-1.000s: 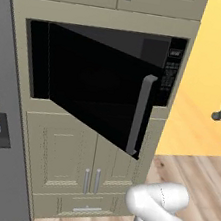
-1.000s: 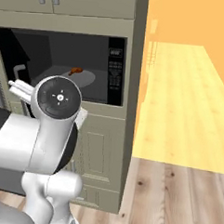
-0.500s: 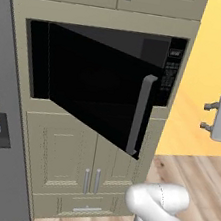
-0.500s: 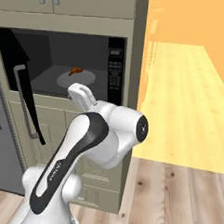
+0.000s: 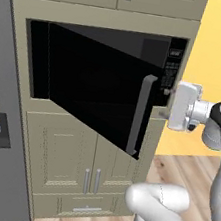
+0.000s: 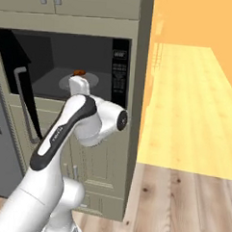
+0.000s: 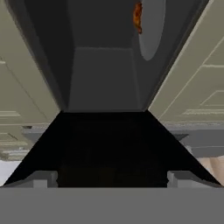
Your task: Open the microwave door.
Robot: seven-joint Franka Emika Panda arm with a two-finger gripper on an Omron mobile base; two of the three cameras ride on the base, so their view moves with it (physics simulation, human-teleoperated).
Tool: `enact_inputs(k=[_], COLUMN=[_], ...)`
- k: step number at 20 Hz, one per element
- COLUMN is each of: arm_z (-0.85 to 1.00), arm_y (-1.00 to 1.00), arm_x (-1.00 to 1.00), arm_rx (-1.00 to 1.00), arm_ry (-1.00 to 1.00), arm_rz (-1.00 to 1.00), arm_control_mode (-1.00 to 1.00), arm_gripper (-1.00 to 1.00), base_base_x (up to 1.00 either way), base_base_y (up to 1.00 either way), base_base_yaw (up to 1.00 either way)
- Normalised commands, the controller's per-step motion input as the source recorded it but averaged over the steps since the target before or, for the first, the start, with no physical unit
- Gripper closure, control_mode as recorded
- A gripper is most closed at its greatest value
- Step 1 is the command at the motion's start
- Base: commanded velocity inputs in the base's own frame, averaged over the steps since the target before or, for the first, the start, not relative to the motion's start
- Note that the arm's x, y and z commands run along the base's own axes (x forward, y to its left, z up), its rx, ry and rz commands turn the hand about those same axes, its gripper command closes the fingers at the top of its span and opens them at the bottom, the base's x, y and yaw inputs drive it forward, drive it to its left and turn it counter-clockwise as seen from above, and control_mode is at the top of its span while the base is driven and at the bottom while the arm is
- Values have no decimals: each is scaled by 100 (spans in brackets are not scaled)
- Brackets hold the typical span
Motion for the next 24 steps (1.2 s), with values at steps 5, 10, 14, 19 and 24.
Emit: enact_inputs(k=[5,10,14,19,24], arm_z=[29,22,9,0,0], arm_y=[91,74,59,53,98], arm_x=[65,22,-43,-100,-100], arm_rx=[0,0,0,7,15], arm_ry=[62,69,65,48,39], arm_rz=[13,25,38,33,20], arm_control_mode=[-100,-100,-100,-100,-100], arm_gripper=[-100,-100,-100,-100,-100], base_base_x=[0,0,0,0,0], base_base_y=[0,0,0,0,0], base_base_yaw=[0,0,0,0,0])
